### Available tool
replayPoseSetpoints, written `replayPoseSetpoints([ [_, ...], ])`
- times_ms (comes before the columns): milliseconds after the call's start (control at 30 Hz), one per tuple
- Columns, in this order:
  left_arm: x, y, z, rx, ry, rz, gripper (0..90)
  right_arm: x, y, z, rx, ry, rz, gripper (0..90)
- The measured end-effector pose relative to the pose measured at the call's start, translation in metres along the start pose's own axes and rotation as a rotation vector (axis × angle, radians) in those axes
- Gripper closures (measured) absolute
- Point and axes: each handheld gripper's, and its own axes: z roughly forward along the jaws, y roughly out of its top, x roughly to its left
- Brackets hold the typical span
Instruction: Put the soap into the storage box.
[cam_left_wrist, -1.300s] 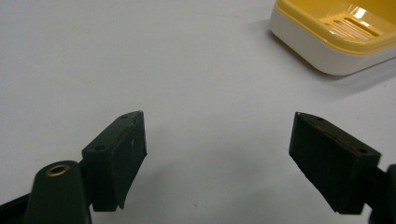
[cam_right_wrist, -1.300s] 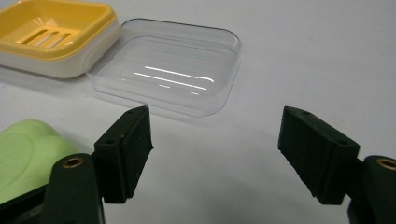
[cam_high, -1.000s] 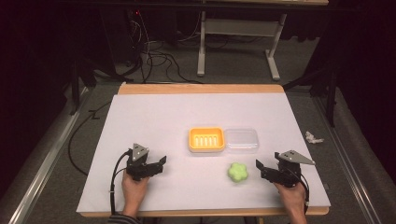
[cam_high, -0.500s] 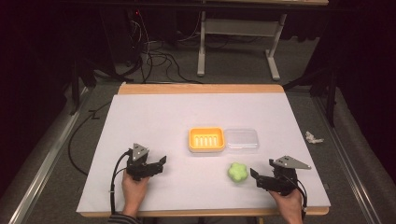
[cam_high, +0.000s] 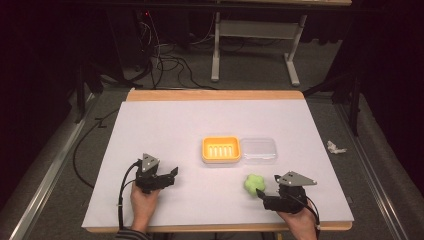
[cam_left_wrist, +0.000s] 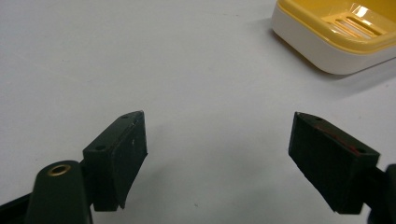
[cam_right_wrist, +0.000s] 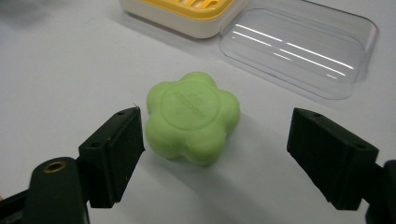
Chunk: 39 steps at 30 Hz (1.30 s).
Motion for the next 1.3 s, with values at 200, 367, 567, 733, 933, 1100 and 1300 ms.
replayPoseSetpoints([
  [200,0.0,0.0,0.0,0.005,0.001,0.006,20.1,0.007,0.004,0.01,0.026,0.008,-0.028,18.1],
  [367,0.0,0.0,0.0,0.004,0.001,0.005,20.1,0.01,0.008,0.02,0.065,0.008,-0.039,17.1],
  [567,0.0,0.0,0.0,0.004,0.001,0.003,20.1,0.013,0.012,0.034,0.108,0.007,-0.05,17.0],
  [733,0.0,0.0,0.0,-0.002,-0.002,-0.001,20.1,0.014,0.013,0.041,0.13,0.002,-0.048,17.8],
  [933,0.0,0.0,0.0,-0.004,-0.003,-0.001,20.0,0.015,0.012,0.052,0.17,-0.012,-0.042,22.0],
  [1100,0.0,0.0,0.0,-0.002,-0.003,0.004,19.9,0.014,0.011,0.054,0.171,-0.013,-0.033,25.8],
  [1300,0.0,0.0,-0.001,-0.001,-0.004,0.006,19.8,0.012,0.011,0.054,0.171,-0.003,-0.052,26.5],
])
